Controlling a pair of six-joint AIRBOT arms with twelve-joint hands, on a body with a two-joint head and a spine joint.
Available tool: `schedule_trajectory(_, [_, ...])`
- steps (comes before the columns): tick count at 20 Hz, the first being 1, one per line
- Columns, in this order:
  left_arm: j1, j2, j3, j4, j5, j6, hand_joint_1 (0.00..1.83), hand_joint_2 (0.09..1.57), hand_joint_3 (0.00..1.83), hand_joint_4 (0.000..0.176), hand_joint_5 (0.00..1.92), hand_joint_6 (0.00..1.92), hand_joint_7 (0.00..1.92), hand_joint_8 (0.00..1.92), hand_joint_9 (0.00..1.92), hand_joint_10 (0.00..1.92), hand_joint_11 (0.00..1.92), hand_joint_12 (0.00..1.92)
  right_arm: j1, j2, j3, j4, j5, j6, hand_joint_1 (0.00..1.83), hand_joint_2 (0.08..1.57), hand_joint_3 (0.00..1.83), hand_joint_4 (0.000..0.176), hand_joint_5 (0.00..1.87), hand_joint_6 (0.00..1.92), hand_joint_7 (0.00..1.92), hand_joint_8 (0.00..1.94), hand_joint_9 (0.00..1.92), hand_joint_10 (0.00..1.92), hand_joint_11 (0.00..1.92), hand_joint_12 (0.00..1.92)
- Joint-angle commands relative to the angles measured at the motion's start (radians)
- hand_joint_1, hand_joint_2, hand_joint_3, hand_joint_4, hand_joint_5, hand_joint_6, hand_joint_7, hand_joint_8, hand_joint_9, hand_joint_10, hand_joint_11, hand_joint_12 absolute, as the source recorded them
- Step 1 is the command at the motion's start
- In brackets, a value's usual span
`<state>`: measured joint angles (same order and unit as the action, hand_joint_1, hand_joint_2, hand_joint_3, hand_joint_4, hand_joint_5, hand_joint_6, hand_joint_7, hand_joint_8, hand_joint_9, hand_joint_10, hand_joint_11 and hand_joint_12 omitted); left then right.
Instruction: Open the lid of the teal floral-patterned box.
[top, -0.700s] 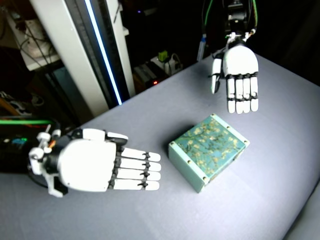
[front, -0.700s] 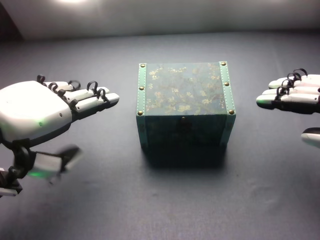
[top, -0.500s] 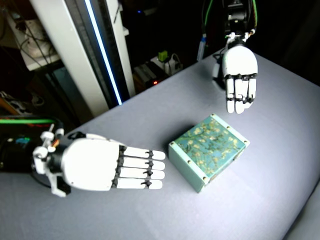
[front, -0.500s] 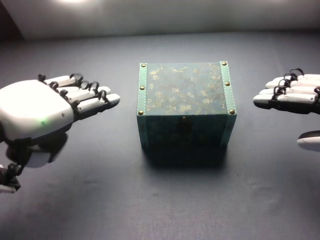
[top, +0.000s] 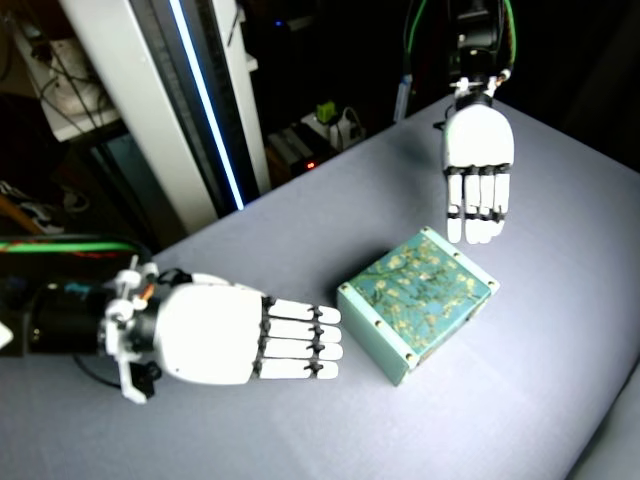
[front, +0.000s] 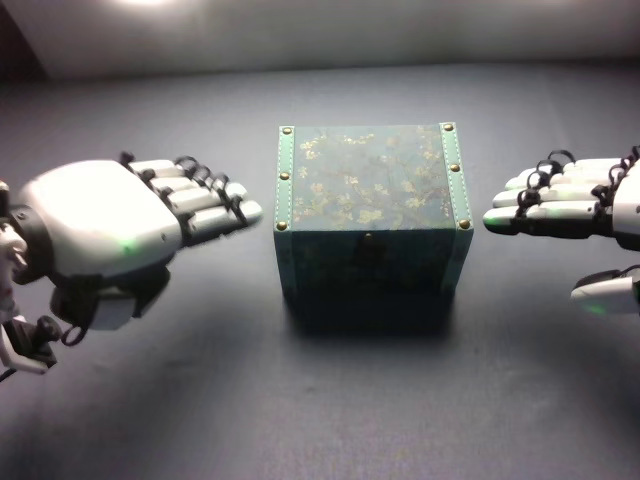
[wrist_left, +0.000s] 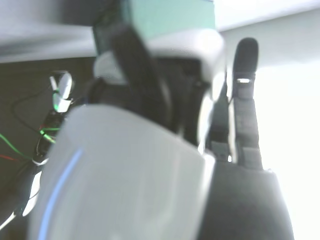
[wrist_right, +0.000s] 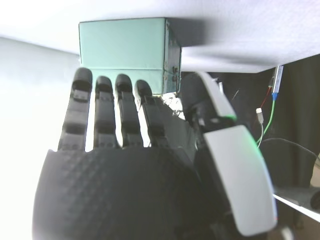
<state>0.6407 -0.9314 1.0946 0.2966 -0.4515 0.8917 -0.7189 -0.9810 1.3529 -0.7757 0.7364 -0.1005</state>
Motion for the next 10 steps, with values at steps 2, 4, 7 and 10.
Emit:
schedule_trajectory(2, [-0.019, -0.009, 0.013, -0.006, -0.062, 0.005, 1.26, 1.12, 0.76, 0.000, 0.04, 0.00, 0.02, 0.00, 0.10, 0.00, 0.10, 0.26, 0.022, -0.005, 0.005, 0.030, 0.061, 0.011, 0.01, 1.56, 0.01, 0.000, 0.09, 0.01, 0.03, 0.00, 0.00, 0.00, 0.00, 0.00])
schedule_trajectory(4, [-0.028, -0.015, 0.014, 0.013, -0.047, 0.005, 1.09, 1.14, 0.82, 0.000, 0.03, 0.00, 0.01, 0.00, 0.07, 0.01, 0.11, 0.21, 0.026, -0.014, 0.009, 0.019, 0.061, 0.017, 0.00, 1.54, 0.00, 0.000, 0.12, 0.01, 0.05, 0.01, 0.00, 0.00, 0.02, 0.01])
schedule_trajectory(7, [-0.042, -0.025, 0.011, 0.040, -0.036, 0.005, 1.00, 1.17, 0.81, 0.000, 0.01, 0.00, 0.00, 0.00, 0.09, 0.00, 0.26, 0.32, 0.038, -0.023, 0.011, 0.007, 0.061, 0.020, 0.00, 1.50, 0.00, 0.000, 0.08, 0.00, 0.03, 0.00, 0.00, 0.00, 0.04, 0.02])
schedule_trajectory(10, [-0.057, -0.042, 0.011, 0.068, -0.028, 0.005, 0.61, 1.50, 0.39, 0.000, 0.01, 0.00, 0.00, 0.00, 0.04, 0.00, 0.08, 0.26, 0.042, -0.026, 0.011, 0.006, 0.061, 0.020, 0.00, 1.48, 0.00, 0.000, 0.06, 0.00, 0.04, 0.01, 0.00, 0.00, 0.05, 0.02])
